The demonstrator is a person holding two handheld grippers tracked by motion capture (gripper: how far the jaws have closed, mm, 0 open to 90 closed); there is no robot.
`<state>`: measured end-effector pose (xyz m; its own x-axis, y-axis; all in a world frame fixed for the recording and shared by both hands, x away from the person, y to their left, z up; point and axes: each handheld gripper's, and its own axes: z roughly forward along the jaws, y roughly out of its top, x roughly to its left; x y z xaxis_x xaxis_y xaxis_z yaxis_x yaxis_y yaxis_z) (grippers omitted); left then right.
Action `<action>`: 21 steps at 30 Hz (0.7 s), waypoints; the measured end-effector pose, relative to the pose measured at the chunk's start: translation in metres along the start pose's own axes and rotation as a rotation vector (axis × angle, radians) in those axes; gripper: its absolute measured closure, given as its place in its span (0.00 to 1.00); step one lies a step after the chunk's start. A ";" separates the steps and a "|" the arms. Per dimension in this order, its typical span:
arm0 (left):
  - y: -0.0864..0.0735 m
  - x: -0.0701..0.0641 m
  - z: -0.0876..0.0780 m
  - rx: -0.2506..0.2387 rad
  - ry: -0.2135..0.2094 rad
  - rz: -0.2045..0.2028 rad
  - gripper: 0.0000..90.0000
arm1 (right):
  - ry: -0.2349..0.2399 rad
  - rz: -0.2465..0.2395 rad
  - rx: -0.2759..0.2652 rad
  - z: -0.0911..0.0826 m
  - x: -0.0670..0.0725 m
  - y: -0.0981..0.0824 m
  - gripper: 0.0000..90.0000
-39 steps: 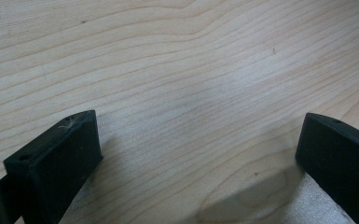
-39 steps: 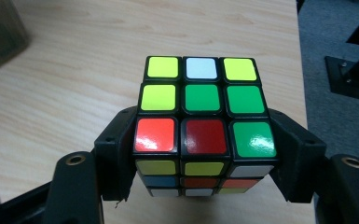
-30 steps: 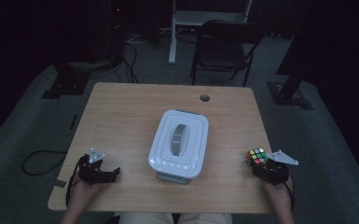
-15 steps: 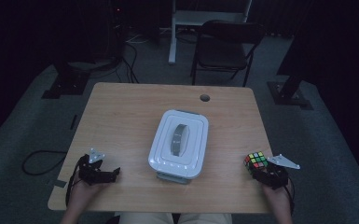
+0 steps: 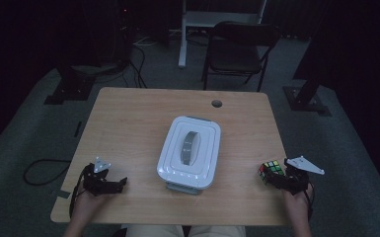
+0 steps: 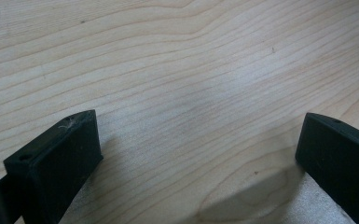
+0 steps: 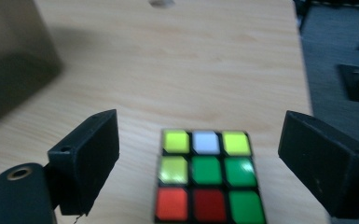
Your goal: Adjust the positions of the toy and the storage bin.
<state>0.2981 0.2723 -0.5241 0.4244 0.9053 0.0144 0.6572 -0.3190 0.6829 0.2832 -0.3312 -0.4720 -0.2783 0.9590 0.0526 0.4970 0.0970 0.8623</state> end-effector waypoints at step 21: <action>0.000 0.000 0.000 -0.001 -0.005 0.005 0.01 | 0.196 -0.224 -0.087 0.012 0.041 0.022 0.15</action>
<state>0.2979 0.2728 -0.5241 0.4306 0.9024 0.0142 0.6548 -0.3232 0.6832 0.2920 -0.2864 -0.4568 -0.5303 0.8461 -0.0543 0.3360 0.2686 0.9027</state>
